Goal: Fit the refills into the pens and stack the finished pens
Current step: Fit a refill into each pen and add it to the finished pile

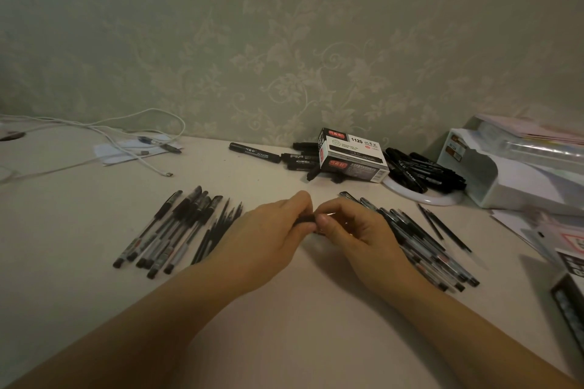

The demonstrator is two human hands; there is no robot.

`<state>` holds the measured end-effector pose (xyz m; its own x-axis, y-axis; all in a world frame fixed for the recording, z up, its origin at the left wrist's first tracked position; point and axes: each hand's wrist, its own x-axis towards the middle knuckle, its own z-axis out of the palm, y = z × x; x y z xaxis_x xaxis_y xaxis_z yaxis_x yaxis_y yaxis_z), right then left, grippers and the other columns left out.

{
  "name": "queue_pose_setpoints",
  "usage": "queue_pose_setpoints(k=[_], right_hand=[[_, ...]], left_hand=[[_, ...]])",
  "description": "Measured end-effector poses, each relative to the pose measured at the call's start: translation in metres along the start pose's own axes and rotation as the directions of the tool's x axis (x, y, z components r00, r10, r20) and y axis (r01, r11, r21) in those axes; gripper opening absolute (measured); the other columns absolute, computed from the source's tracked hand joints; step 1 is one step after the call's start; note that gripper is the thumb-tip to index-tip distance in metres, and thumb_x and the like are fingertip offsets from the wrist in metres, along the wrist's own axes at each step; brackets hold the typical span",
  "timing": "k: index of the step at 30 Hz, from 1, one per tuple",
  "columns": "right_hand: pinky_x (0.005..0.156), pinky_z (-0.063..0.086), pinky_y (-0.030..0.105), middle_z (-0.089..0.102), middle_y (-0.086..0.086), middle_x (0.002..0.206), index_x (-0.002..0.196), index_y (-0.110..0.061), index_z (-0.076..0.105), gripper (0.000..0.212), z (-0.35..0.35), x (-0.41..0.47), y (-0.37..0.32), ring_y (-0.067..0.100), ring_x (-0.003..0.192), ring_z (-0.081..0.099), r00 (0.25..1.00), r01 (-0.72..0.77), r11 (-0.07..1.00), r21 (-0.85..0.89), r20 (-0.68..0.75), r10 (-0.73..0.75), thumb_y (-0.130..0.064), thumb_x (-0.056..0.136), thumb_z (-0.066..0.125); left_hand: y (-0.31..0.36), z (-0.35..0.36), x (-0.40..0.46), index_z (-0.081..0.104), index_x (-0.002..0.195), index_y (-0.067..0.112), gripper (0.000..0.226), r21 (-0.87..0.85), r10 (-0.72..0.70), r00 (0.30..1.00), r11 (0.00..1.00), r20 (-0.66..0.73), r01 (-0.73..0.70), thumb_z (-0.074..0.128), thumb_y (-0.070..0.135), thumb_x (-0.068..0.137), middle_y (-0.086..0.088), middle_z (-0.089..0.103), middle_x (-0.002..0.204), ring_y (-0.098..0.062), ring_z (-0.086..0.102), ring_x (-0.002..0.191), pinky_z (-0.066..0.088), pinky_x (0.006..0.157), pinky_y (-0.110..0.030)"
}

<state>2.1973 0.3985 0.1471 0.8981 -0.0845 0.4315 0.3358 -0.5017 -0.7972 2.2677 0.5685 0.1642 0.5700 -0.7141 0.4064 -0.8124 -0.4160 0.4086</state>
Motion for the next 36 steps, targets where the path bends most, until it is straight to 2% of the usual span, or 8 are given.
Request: queue_pose_setpoints(k=[3, 6, 10, 15, 19, 24, 27, 36], right_hand=[[0.082, 0.057, 0.038, 0.071, -0.012, 0.099, 0.104, -0.033, 0.067, 0.012, 0.0006, 0.0, 0.001, 0.013, 0.092, 0.068, 0.999, -0.024, 1.0, 0.008, -0.043, 0.025, -0.027, 0.095, 0.062], [0.073, 0.055, 0.026, 0.07, -0.012, 0.091, 0.095, -0.037, 0.067, 0.009, 0.0001, 0.0006, 0.0007, 0.006, 0.082, 0.066, 0.995, -0.049, 0.999, 0.019, -0.092, 0.05, -0.043, 0.091, 0.061], [0.071, 0.051, 0.031, 0.069, -0.006, 0.078, 0.085, -0.028, 0.07, 0.012, -0.0016, 0.001, 0.0034, 0.008, 0.072, 0.062, 0.996, -0.044, 0.999, 0.025, -0.074, 0.046, -0.033, 0.093, 0.063], [0.077, 0.056, 0.032, 0.07, -0.013, 0.098, 0.103, -0.038, 0.064, 0.014, -0.0003, 0.0016, 0.0067, 0.012, 0.089, 0.068, 0.997, -0.046, 0.999, 0.003, -0.057, 0.046, -0.029, 0.093, 0.065], [0.065, 0.051, 0.021, 0.072, -0.003, 0.081, 0.094, -0.025, 0.069, 0.018, -0.0004, 0.0017, 0.0042, 0.005, 0.07, 0.065, 0.995, -0.079, 0.99, 0.116, -0.048, 0.085, -0.04, 0.091, 0.062], [0.066, 0.05, 0.022, 0.072, 0.004, 0.08, 0.092, -0.021, 0.07, 0.004, 0.0009, 0.0032, 0.0069, 0.012, 0.07, 0.063, 0.994, -0.099, 0.97, 0.222, -0.032, 0.109, -0.021, 0.092, 0.066], [0.069, 0.053, 0.023, 0.072, 0.003, 0.082, 0.093, -0.021, 0.07, 0.01, 0.0017, 0.0037, 0.0068, 0.014, 0.072, 0.065, 0.993, -0.096, 0.966, 0.238, -0.047, 0.11, -0.013, 0.092, 0.066], [0.07, 0.052, 0.018, 0.073, 0.004, 0.081, 0.098, -0.009, 0.069, 0.012, 0.0002, 0.0035, 0.0008, 0.011, 0.073, 0.066, 0.988, -0.115, 0.931, 0.346, -0.056, 0.143, -0.002, 0.09, 0.065]], left_hand=[[-0.0026, 0.0005, 0.0009, 0.051, 0.095, 0.029, 0.013, 0.0, -0.008, 0.999, 1.0, -0.032, 0.008, 0.044, 0.038, 0.099, 0.012, 0.057, 0.083, -0.005, 0.053, 0.073, 0.043, 0.061, -0.024], [-0.0035, 0.0026, 0.0011, 0.053, 0.096, 0.03, 0.011, -0.012, -0.001, 0.999, 1.0, -0.033, 0.0, 0.045, 0.037, 0.098, 0.013, 0.059, 0.085, -0.004, 0.055, 0.075, 0.046, 0.064, -0.026], [-0.0045, 0.0052, 0.0003, 0.052, 0.098, 0.031, 0.012, -0.005, 0.005, 0.999, 1.0, -0.032, -0.005, 0.044, 0.039, 0.098, 0.012, 0.059, 0.084, -0.005, 0.055, 0.075, 0.05, 0.066, -0.033], [-0.0067, 0.007, 0.0, 0.047, 0.107, 0.035, 0.01, -0.006, 0.015, 0.998, 1.0, -0.055, -0.015, 0.041, 0.039, 0.1, 0.02, 0.049, 0.07, 0.0, 0.051, 0.065, 0.032, 0.054, -0.018], [-0.0044, 0.0069, -0.0008, 0.045, 0.11, 0.036, 0.011, -0.02, 0.054, 0.998, 0.998, -0.039, -0.055, 0.04, 0.038, 0.1, 0.024, 0.05, 0.073, 0.001, 0.052, 0.07, 0.033, 0.054, -0.018], [-0.0052, 0.0066, -0.0011, 0.041, 0.111, 0.039, 0.012, -0.027, 0.05, 0.998, 0.998, -0.033, -0.05, 0.041, 0.039, 0.099, 0.018, 0.053, 0.075, 0.004, 0.05, 0.065, 0.03, 0.051, -0.018], [-0.0051, 0.0057, -0.001, 0.039, 0.11, 0.039, 0.012, -0.041, 0.047, 0.998, 0.998, -0.029, -0.048, 0.042, 0.038, 0.099, 0.012, 0.057, 0.079, 0.004, 0.05, 0.065, 0.03, 0.05, -0.018], [-0.004, 0.0041, -0.0008, 0.036, 0.111, 0.037, 0.012, -0.136, 0.039, 0.999, 0.99, -0.016, -0.04, 0.042, 0.035, 0.1, 0.002, 0.06, 0.071, -0.009, 0.052, 0.054, 0.045, 0.05, -0.029]])
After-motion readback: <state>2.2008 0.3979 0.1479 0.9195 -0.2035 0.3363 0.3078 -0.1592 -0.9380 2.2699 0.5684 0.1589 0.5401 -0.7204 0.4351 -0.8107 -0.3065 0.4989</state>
